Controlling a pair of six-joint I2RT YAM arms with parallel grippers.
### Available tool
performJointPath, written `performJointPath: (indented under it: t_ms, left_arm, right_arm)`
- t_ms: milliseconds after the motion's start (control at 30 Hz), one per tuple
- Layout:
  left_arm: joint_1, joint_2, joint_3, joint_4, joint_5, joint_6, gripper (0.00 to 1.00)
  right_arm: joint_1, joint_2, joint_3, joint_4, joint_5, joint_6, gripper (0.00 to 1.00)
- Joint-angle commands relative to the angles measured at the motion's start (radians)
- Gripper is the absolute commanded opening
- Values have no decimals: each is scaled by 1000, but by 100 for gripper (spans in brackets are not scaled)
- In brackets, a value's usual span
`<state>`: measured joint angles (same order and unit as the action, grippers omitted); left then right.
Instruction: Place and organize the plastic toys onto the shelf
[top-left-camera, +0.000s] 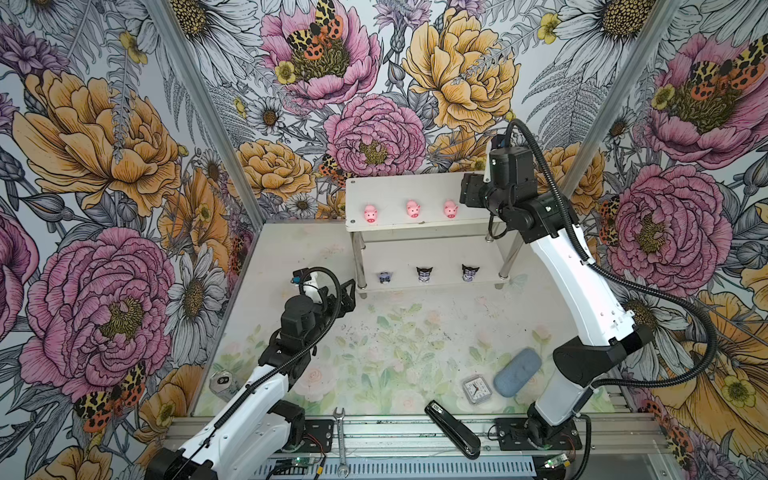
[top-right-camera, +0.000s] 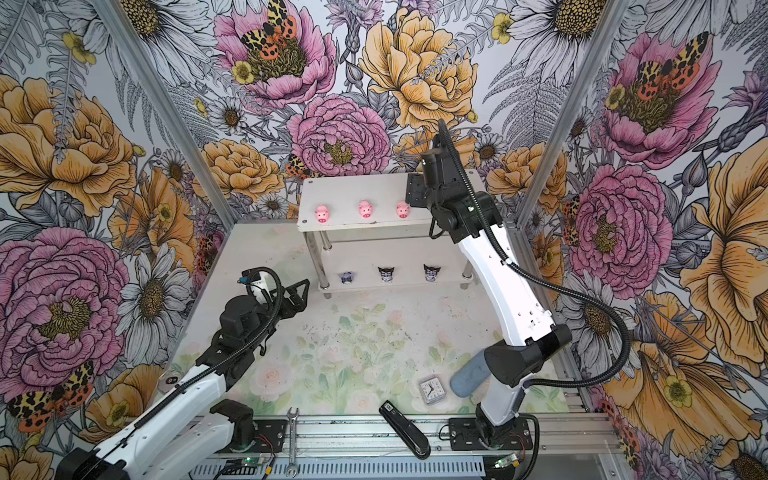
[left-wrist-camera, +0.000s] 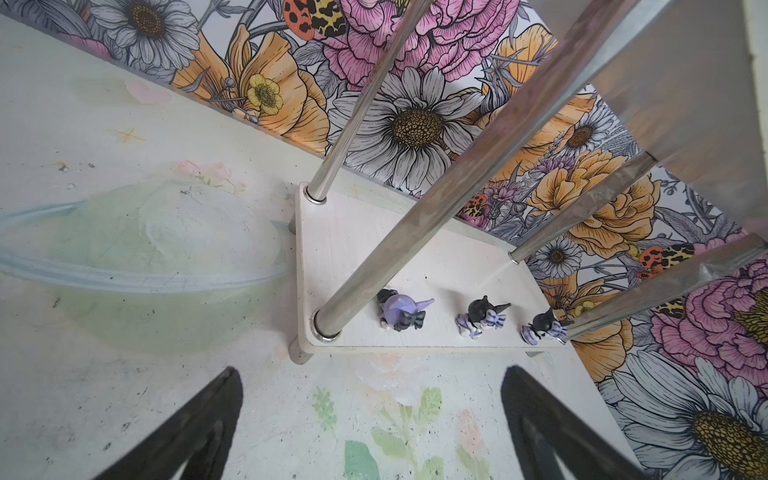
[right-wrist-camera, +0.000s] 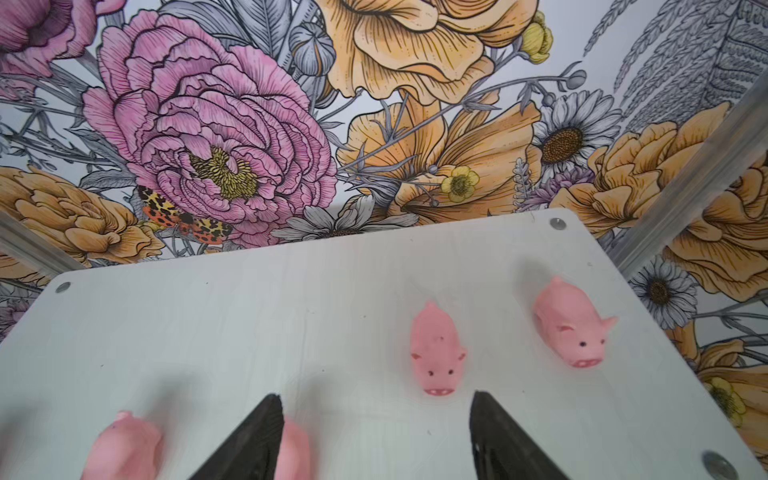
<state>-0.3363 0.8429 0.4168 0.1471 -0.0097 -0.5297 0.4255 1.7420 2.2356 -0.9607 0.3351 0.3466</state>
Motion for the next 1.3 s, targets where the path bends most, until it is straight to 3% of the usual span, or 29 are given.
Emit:
performJointPath:
  t_ms: [0, 633, 1033, 1267]
  left_arm:
    - [-3, 7, 19, 14, 8, -15, 98]
    - [-21, 46, 49, 3, -22, -12, 99]
    - [-50, 53, 59, 2, -49, -6, 99]
    - [-55, 44, 53, 1, -55, -9, 99]
  right_arm:
    - [-29, 22, 13, -26, -30, -15, 73]
    - [-111, 122, 2, -26, -90, -29, 72]
    - [-119, 153, 12, -26, -119, -60, 55]
    - [-119, 118, -35, -25, -105, -52, 39]
